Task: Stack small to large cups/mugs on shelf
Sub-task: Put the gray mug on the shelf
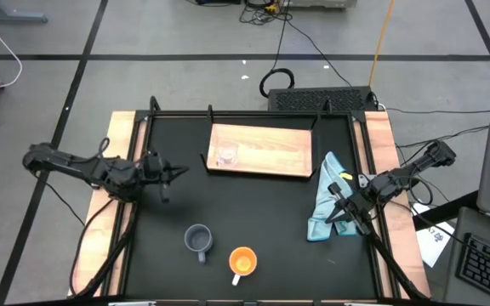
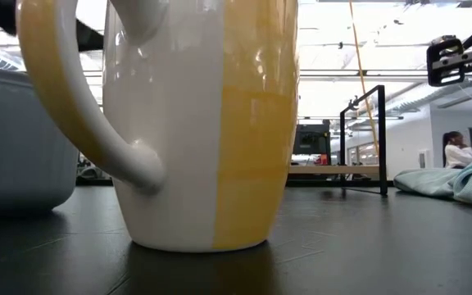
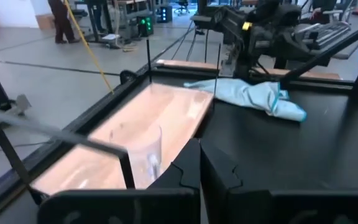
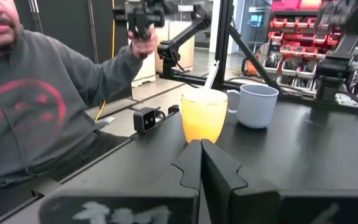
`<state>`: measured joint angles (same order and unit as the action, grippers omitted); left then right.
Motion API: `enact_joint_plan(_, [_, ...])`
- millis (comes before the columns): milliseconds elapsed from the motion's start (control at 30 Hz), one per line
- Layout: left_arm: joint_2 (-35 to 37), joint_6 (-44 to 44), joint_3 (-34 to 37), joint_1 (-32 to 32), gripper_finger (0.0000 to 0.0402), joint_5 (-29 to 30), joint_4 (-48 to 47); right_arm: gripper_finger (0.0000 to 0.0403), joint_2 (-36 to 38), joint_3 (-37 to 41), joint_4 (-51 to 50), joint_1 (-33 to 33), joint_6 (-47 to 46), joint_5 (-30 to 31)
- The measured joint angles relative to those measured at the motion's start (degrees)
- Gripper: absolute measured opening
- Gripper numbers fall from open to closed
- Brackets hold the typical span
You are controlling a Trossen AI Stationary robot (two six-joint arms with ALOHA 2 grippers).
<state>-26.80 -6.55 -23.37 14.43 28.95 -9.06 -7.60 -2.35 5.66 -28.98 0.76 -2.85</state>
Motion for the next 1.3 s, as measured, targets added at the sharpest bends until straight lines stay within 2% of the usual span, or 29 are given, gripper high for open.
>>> enact_joint_plan(267, [5.21,0.84,13.14,0.22,0.0001,0.09,12.77,0.0,0.0,0.0,0.12,-0.01,0.64,0.18])
enact_joint_plan(400, [7.15,1.58,16.62,0.22,0.0001,0.07,16.19,0.0,0.0,0.0,0.12,-0.01,0.86,6.04])
enact_joint_plan(467, [8.11,1.73,17.39,0.21,0.0001,0.05,16.31,0.0,-0.05,0.0,0.12,0.01,-0.67,10.21])
enact_joint_plan(533, [8.73,1.78,17.81,0.2,0.0001,0.06,16.31,0.0,-0.32,0.0,0.12,-0.01,-1.79,11.74])
enact_joint_plan(1300, [9.26,2.33,18.1,0.18,0.0004,0.02,14.76,0.0,-5.86,0.0,4.59,0.01,-4.66,11.8])
